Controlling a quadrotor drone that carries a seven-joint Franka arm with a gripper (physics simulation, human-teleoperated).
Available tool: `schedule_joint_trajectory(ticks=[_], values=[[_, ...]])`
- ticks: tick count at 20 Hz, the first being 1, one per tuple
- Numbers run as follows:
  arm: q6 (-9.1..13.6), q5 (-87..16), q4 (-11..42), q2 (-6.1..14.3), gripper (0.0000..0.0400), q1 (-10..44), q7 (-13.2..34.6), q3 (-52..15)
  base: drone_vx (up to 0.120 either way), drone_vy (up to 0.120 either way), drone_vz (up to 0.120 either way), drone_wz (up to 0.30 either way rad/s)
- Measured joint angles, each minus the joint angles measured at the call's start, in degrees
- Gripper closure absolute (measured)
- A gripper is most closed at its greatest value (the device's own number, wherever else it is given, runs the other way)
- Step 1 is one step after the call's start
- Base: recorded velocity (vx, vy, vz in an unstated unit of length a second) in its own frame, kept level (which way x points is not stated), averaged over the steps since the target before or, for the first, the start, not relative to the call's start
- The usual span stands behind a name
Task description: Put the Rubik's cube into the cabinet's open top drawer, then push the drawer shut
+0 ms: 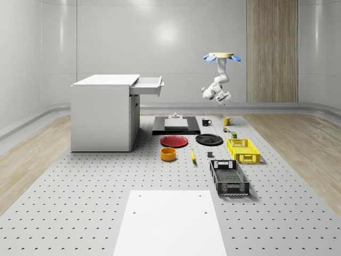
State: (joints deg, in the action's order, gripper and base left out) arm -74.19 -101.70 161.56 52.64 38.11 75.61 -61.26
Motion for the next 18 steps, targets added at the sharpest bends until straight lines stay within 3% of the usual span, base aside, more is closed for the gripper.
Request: schedule_joint_trajectory(ticks=[4, 8, 11, 18], values=[[4.4, -7.8, 3.0, 2.7, 0.0, 9.5, 6.4, -5.0, 0.12, -0.05, -0.12, 0.0], [6.7, -10.9, 4.0, 4.9, 0.0, 15.2, 10.1, -7.8, 0.12, -0.12, -0.12, 0.0], [7.3, -11.7, 4.3, 6.2, 0.0, 17.8, 11.9, -9.1, 0.053, -0.093, -0.12, 0.0], [6.9, -11.7, 4.4, 8.8, 0.0, 20.9, 14.1, -10.8, 0.011, 0.0, -0.12, 0.0]])
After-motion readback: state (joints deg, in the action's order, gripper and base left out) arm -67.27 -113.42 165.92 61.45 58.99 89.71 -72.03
